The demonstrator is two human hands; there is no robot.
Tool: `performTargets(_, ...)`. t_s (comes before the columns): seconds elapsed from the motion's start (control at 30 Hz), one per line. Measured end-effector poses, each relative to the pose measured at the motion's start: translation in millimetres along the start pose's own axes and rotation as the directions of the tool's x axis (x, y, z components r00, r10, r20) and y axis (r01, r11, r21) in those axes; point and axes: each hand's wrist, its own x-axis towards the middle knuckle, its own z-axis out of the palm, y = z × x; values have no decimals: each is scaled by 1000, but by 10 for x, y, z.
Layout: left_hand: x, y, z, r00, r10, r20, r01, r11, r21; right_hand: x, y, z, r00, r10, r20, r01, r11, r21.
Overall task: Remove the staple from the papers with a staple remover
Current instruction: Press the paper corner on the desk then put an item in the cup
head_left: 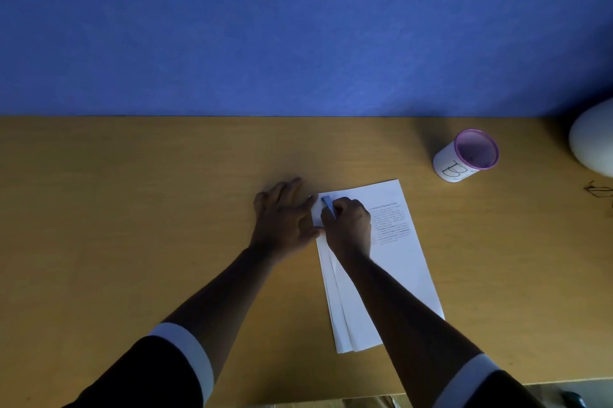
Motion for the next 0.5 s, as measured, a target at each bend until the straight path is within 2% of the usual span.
performTargets(0.13, 8, -2, 25, 1000, -6, -24, 5, 1000, -3, 11, 23, 13, 999, -4, -34, 6, 998, 60)
performTargets(0.27, 19, -19, 63, 1000, -14, -19, 13, 1000, -21, -28, 77, -49, 985, 99, -138, -62, 966, 253)
performTargets(0.33, 21, -31, 70, 1000, -23, -15, 23, 999, -39, -33, 90, -44, 992, 68, -111, -42, 974, 224)
performTargets(0.43, 18, -31, 72, 999, -23, -32, 21, 998, -64, -27, 37, -16, 1000, 5, -20, -3, 996, 92)
performTargets(0.5, 21, -26, 75, 999, -19, -49, 16, 998, -62, -36, 2, -11, 1000, -18, -16, 19, 998, 52)
